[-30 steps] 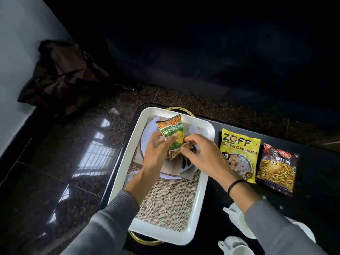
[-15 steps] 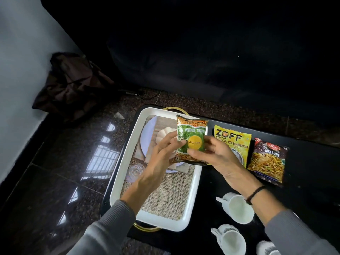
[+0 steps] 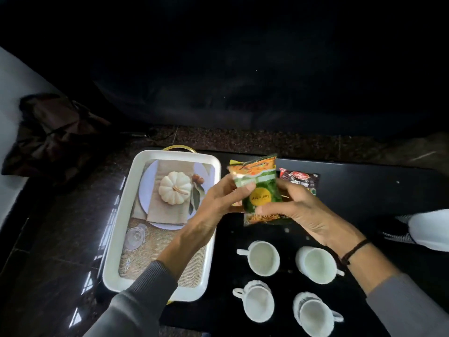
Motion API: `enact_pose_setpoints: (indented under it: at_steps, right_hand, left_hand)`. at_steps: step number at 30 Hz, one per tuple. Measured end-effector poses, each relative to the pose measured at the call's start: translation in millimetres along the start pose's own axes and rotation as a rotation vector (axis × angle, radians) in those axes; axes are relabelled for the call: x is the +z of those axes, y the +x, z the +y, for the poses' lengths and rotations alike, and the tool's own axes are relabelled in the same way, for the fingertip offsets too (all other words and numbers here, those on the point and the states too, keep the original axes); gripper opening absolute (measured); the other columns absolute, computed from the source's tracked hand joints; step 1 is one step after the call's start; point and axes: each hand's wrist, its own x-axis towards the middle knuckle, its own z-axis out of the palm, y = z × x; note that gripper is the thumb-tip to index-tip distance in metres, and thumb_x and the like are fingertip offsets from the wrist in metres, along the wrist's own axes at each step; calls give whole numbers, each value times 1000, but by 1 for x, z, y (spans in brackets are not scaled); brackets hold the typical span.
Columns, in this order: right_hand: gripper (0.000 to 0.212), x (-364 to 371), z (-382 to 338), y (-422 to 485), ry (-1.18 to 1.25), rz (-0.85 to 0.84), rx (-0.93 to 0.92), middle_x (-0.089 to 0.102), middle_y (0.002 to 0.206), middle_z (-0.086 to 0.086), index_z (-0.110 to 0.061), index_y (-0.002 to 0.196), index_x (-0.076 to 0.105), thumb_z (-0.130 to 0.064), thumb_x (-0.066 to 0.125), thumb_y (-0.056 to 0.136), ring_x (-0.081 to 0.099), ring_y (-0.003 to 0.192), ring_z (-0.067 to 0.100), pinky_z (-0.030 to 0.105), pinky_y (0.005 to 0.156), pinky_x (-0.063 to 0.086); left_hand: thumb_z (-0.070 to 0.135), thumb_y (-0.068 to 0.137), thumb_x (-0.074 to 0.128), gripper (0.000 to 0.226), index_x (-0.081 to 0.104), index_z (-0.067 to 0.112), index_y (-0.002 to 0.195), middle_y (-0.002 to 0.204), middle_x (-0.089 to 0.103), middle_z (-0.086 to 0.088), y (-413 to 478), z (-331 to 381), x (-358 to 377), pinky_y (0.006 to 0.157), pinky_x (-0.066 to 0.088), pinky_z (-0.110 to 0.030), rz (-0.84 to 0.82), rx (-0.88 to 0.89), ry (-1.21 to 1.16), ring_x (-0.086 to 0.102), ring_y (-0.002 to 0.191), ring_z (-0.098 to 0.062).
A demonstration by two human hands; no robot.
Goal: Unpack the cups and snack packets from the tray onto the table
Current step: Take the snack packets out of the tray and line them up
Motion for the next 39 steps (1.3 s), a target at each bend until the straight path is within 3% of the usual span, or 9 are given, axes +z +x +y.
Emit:
enact_pose_setpoints:
  at_steps: [4,8,11,17,22,27,30,34,39]
  right_hand:
    - [63,-32,13,-13,83,113,-24,81,112,0,-28,117,75,-33,96,57,75,106,18,31,93,54]
    - [44,-59,29,-20,395,337,-89,81,110,8,-21,101,83,-32,96,60,78,94,17,25,79,56]
    - [46,-59,38,-21,508,392,-95,81,109,10,-20,102,83,-35,94,59,79,97,20,21,71,60]
    - [61,-46,47,-27,365,388,-11,82,108,5,-18,110,77,-44,97,58,76,107,28,46,103,53]
    - [64,-79,39,-32,464,562,-89,82,106,9,-10,114,73,-41,92,61,78,101,27,44,96,57]
    - [52,-91,52,-37,342,609,-28,82,103,2,-15,112,73,-37,92,68,78,99,20,35,91,56]
    - [40,-100,66,-39,372,753,-6,82,101,-2,-19,108,74,-33,91,74,78,95,13,30,89,54]
    - [41,-108,91,-35,313,913,86,74,101,-10,-20,111,67,-40,86,81,66,92,1,16,71,40]
    - [45,-120,106,-20,276,886,184,65,102,-14,-19,120,59,-44,79,88,55,88,-5,24,78,38]
  left_hand:
    - [30,79,83,35,73,16,110,105,79,-8,17,2,25,76,60,-32,35,-10,-35,75,93,-20]
    - [17,72,89,45,72,16,113,105,77,-14,28,-1,38,76,61,-34,0,-33,-9,75,94,-25]
    - [15,70,91,46,74,31,109,102,77,-11,29,-13,55,79,62,-34,-85,-66,83,76,96,-22]
    - [21,75,90,41,72,44,104,100,81,9,29,-23,79,70,58,-18,-128,-94,141,77,91,-7]
    - [34,81,85,51,63,25,125,110,78,-1,36,-22,85,84,61,-40,-139,-121,211,77,99,-22]
    - [37,83,83,42,68,24,119,103,79,1,44,-20,87,75,61,-31,-61,-110,262,78,91,-20]
    - [33,84,82,35,70,22,115,100,80,-1,48,-26,90,71,61,-28,-34,-116,293,78,86,-19]
    - [30,87,79,26,71,20,110,97,80,-4,52,-36,96,67,59,-24,0,-134,357,77,78,-12]
    - [24,90,77,15,73,19,104,93,79,-7,58,-49,98,72,57,-30,86,-135,416,76,81,-16]
